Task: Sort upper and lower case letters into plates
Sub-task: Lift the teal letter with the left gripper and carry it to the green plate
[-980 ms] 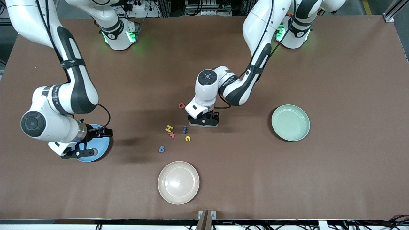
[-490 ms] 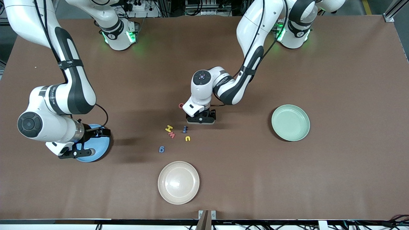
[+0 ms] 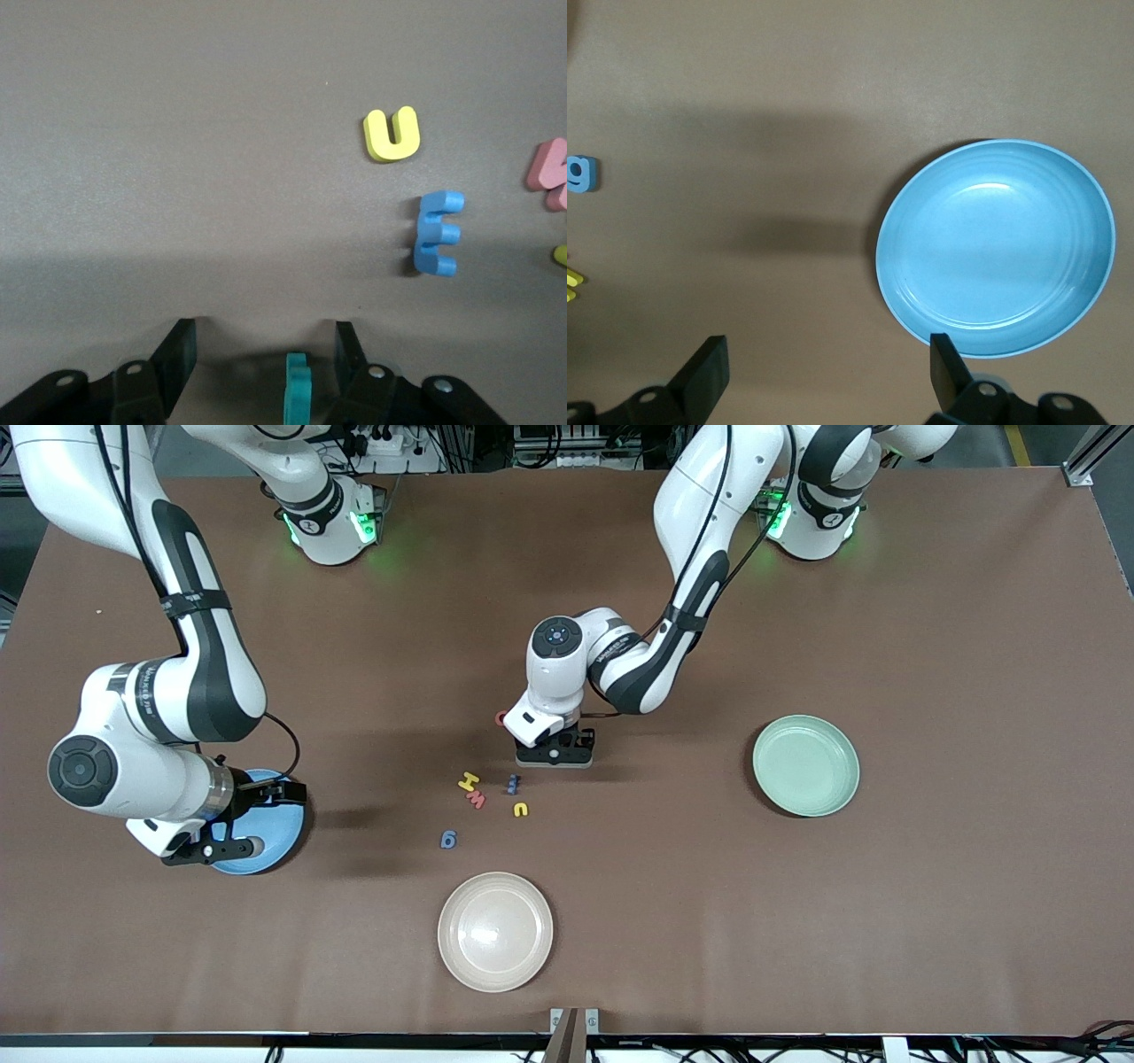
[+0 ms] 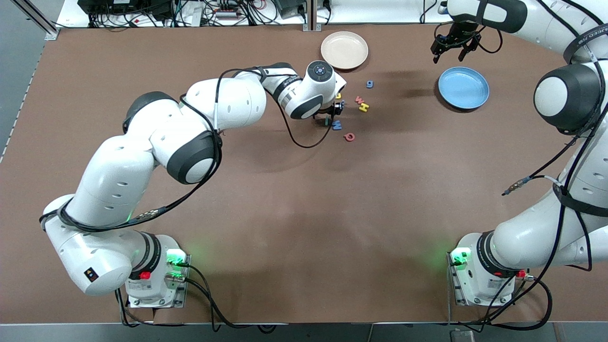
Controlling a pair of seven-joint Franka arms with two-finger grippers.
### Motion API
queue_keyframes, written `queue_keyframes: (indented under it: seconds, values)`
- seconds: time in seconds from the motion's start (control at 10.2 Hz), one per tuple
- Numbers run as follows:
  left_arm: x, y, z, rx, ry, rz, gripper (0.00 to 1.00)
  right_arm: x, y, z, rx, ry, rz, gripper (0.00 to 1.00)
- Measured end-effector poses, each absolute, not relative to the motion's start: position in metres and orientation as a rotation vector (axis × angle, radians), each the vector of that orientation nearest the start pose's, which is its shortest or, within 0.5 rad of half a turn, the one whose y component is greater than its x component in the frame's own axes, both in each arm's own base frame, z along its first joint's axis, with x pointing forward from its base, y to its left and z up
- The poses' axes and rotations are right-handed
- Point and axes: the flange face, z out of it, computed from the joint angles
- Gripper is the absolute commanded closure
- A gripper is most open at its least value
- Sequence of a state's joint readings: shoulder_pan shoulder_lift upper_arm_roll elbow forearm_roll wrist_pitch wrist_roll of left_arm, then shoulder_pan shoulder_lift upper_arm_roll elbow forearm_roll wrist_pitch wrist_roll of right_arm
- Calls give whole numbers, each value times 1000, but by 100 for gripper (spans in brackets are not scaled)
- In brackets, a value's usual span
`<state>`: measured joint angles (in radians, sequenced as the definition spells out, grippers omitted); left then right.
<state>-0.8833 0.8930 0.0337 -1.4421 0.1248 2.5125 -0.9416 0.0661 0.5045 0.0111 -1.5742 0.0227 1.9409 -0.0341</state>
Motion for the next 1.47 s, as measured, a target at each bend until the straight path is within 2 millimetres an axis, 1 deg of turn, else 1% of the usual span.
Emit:
queue_keyframes:
  seconds: [0.39, 0.69, 1.08, 1.18, 1.27, 1.37, 1.47]
  values:
    - [473, -566, 170, -3205, -107, -302, 35, 671, 52, 337, -3107, -156, 215, 0]
    - [467, -569, 170, -3175, -114, -265, 57, 671, 52, 337, -3107, -156, 215, 0]
    - [466, -568, 171, -3161, -111, -255, 62, 671, 52, 337, -3107, -156, 215, 0]
    - [466, -568, 171, -3159, -112, -254, 65, 671, 52, 337, -3107, -156, 214, 0]
    - [466, -568, 172, -3158, -112, -254, 74, 671, 53, 336, -3107, -157, 214, 0]
    - [467, -568, 172, -3155, -112, -253, 80, 671, 54, 335, -3107, -158, 216, 0]
    - [467, -567, 173, -3153, -113, -252, 83, 671, 56, 334, -3107, -155, 218, 0]
